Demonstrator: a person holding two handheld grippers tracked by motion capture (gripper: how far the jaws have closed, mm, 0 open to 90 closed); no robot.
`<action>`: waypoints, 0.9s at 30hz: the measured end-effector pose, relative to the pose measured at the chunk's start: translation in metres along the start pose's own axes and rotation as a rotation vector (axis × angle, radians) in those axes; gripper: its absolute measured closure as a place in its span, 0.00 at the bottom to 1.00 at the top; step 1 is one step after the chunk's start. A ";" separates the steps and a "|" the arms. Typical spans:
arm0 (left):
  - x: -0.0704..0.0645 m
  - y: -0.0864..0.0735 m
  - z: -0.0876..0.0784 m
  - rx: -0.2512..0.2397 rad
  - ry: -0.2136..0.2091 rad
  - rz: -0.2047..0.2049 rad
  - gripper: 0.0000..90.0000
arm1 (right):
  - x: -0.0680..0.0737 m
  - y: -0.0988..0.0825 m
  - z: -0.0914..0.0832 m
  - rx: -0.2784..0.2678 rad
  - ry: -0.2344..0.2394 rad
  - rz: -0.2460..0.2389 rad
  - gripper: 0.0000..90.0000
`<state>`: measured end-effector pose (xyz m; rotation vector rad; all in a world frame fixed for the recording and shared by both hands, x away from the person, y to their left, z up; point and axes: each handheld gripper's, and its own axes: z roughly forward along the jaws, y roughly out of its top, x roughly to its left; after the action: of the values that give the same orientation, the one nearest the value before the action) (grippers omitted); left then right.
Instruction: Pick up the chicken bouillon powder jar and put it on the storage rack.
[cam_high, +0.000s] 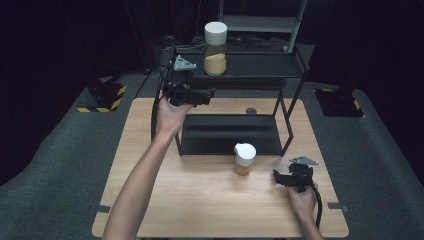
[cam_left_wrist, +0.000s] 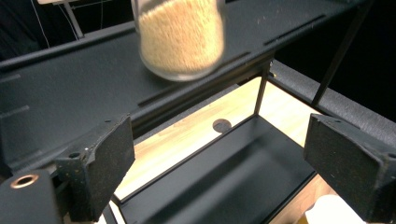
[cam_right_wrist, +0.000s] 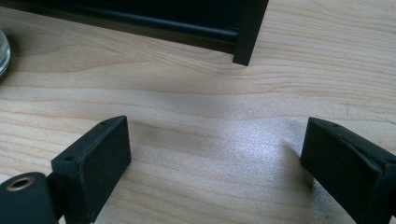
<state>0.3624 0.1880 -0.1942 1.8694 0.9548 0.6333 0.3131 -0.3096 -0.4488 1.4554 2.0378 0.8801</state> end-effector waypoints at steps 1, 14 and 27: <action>-0.001 -0.003 0.001 0.002 0.002 0.009 0.10 | 0.000 0.000 0.000 0.000 0.000 0.000 0.08; -0.002 -0.030 0.009 0.024 -0.036 0.005 0.10 | 0.000 0.000 0.000 0.000 0.000 0.000 0.08; -0.005 -0.051 0.021 0.065 -0.050 -0.001 0.10 | 0.000 0.000 0.000 0.000 0.000 0.000 0.08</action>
<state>0.3578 0.1880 -0.2491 1.9329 0.9545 0.5583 0.3131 -0.3096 -0.4488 1.4555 2.0378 0.8801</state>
